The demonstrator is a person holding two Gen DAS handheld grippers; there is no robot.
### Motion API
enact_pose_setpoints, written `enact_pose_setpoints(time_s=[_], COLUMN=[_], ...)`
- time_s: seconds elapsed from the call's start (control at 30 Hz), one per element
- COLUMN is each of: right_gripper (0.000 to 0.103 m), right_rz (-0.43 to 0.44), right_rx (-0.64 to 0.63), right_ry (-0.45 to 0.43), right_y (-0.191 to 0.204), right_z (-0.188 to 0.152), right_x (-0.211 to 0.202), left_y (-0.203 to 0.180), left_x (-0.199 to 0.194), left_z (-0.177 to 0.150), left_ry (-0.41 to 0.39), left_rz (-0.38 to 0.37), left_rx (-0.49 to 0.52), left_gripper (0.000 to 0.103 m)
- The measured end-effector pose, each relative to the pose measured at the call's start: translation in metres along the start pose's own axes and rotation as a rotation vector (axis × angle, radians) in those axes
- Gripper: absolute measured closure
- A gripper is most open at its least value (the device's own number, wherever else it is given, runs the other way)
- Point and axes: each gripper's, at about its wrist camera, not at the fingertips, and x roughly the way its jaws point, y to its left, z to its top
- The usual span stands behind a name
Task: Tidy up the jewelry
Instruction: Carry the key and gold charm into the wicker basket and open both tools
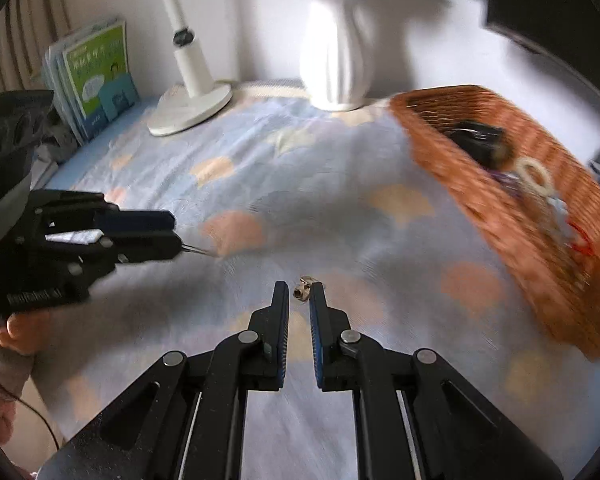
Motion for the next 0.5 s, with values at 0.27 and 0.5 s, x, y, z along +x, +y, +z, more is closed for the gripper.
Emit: enact_pose_setpoints(time_s=[0.27, 0.5], right_gripper=[0.091, 0.091], right_rz=[-0.041, -0.099], right_rx=[0.103, 0.187], right_ry=[-0.106, -0.209], right_y=[-0.044, -0.097], right_z=[-0.012, 0.007], right_x=[-0.076, -0.126], left_y=[-0.045, -0.080], left_x=[-0.034, -0.020], left_z=[0.037, 0.094], left_ry=[-0.075, -0.100], left_rz=[-0.096, -0.097], left_rx=[0.124, 0.207], left_gripper=[0.079, 0.079])
